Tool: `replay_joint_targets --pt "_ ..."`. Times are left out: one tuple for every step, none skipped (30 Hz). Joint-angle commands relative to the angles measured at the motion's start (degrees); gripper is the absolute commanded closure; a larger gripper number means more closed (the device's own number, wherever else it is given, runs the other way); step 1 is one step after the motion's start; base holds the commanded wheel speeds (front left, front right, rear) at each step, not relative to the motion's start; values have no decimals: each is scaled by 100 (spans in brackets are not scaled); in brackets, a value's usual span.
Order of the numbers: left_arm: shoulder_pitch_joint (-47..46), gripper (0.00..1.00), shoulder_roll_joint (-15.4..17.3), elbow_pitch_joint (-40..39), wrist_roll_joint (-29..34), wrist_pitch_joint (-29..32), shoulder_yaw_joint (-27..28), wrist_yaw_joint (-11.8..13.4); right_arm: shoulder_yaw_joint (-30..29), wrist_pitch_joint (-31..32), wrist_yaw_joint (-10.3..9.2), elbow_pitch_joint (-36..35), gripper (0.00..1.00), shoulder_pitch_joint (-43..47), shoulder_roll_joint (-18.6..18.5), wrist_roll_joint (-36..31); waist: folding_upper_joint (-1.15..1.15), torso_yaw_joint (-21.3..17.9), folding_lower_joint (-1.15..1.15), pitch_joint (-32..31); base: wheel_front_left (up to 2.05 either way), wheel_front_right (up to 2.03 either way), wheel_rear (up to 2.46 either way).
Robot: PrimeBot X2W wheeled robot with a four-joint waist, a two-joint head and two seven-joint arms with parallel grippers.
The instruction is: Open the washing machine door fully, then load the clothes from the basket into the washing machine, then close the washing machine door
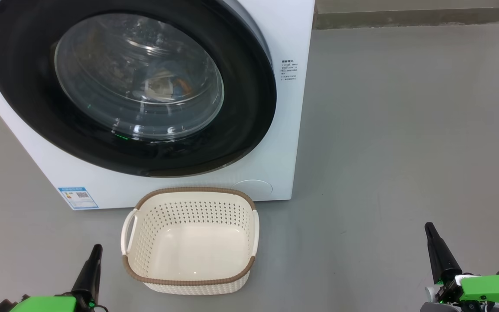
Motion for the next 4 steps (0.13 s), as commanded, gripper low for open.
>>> replay_joint_targets --pt "-237 100 65 -163 -3 34 203 -15 130 45 10 -174 100 -229 -23 20 0 0 0 0 0 0 0" --pt "-237 100 65 -163 -2 34 203 -15 130 45 10 -174 100 -229 -23 20 0 0 0 0 0 0 0" --pt "-237 100 65 -163 -2 34 203 -15 130 45 10 -174 100 -229 -23 20 0 0 0 0 0 0 0" --pt "-237 100 65 -163 -2 34 203 -15 130 45 10 -174 100 -229 -23 20 0 0 0 0 0 0 0"
